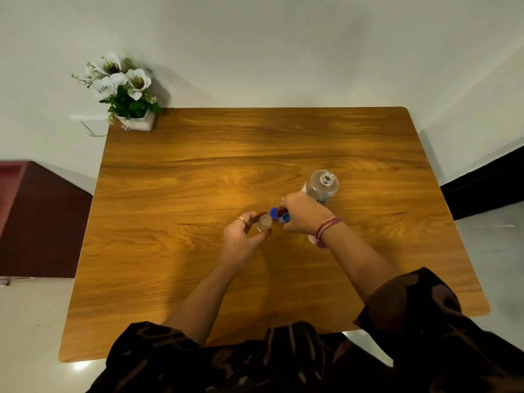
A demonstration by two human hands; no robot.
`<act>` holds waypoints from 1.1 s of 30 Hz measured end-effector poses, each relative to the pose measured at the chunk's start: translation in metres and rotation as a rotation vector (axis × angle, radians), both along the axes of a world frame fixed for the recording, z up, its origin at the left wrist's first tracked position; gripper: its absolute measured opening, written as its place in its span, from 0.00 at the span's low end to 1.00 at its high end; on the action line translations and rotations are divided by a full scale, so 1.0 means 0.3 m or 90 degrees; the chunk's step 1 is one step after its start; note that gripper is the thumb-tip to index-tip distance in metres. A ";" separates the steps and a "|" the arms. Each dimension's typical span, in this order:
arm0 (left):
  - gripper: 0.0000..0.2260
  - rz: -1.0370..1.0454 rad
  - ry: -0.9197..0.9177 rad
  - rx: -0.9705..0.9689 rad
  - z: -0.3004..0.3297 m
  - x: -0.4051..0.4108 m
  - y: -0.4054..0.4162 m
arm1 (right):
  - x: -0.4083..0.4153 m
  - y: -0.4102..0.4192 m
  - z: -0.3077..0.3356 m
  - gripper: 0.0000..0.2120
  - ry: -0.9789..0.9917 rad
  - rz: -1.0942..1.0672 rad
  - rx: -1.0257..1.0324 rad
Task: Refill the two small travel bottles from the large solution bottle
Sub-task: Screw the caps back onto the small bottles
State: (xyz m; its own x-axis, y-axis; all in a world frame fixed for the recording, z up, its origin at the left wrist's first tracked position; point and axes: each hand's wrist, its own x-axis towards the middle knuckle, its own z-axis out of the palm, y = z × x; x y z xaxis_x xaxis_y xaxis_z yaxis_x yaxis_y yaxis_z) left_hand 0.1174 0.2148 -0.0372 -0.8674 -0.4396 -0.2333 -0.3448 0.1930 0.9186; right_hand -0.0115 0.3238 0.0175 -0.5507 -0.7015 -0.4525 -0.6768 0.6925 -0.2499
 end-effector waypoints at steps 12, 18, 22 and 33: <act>0.17 0.054 0.168 0.052 0.343 -0.053 -0.091 | -0.024 0.047 0.256 0.16 -0.122 -0.202 -0.438; 0.17 0.074 0.230 0.075 0.515 -0.085 -0.099 | -0.032 0.024 0.446 0.20 -0.201 -0.228 -0.579; 0.19 0.071 0.248 0.071 0.611 -0.112 -0.106 | -0.052 0.002 0.573 0.19 -0.176 -0.197 -0.624; 0.20 0.102 0.351 0.071 0.861 -0.142 -0.115 | -0.096 -0.010 0.907 0.14 -0.093 -0.065 -0.657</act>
State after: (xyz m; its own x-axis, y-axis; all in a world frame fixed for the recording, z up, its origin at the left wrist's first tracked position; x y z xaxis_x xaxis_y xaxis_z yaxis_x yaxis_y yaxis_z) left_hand 0.0748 0.1804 0.2210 -0.7984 -0.5741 0.1817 0.1736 0.0695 0.9824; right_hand -0.0402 0.3209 0.2895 -0.6174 -0.7382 0.2718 -0.5420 0.1488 -0.8271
